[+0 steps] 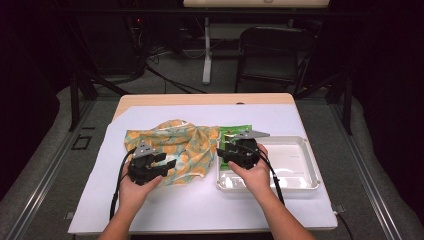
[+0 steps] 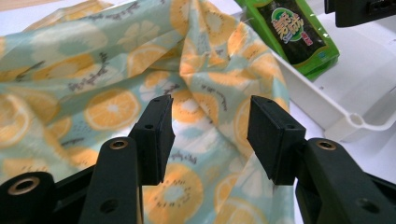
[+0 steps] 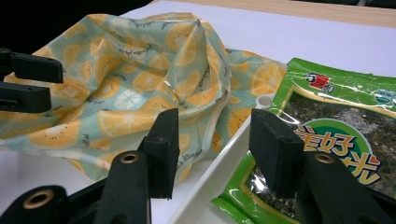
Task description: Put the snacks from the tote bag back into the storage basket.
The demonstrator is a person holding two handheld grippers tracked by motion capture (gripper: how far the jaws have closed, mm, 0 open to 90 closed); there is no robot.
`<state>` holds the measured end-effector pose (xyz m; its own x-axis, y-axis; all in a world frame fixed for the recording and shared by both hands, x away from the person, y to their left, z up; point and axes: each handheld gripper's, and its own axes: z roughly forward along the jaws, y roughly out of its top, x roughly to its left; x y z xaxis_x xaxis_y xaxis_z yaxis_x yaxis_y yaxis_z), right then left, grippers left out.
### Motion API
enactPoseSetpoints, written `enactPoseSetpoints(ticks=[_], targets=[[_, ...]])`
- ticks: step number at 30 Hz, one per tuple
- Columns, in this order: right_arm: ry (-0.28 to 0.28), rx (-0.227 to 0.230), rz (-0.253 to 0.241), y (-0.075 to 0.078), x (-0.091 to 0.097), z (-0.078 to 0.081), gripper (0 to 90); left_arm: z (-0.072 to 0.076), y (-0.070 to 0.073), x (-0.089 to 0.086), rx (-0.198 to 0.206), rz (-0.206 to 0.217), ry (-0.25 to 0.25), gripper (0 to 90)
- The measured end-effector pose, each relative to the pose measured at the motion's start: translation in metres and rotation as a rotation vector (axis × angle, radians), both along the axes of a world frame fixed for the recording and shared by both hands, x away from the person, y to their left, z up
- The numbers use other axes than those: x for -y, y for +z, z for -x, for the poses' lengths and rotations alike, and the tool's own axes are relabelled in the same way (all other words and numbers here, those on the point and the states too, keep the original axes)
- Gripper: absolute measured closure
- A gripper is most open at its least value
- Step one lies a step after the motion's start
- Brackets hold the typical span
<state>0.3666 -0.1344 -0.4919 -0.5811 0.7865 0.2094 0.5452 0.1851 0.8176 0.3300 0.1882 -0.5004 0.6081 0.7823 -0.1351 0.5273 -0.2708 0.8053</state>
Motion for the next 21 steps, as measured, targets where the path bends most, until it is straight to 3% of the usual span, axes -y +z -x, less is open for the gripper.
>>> enactPoseSetpoints(ticks=[5, 7, 21], targets=[[-0.004, -0.007, -0.006, -0.0023, 0.0008, -0.0011, 52.3, 0.0022, -0.0069, -0.0062, -0.023, 0.004, 0.027, 50.5], [-0.010, -0.007, 0.000, -0.0025, 0.0015, -0.0014, 52.1, 0.0023, -0.0074, -0.0074, -0.023, 0.019, 0.031, 50.5], [-0.020, -0.009, 0.010, -0.0042, 0.0059, -0.0045, 49.7, 0.0016, -0.0100, -0.0066, -0.025, 0.017, 0.041, 49.9]])
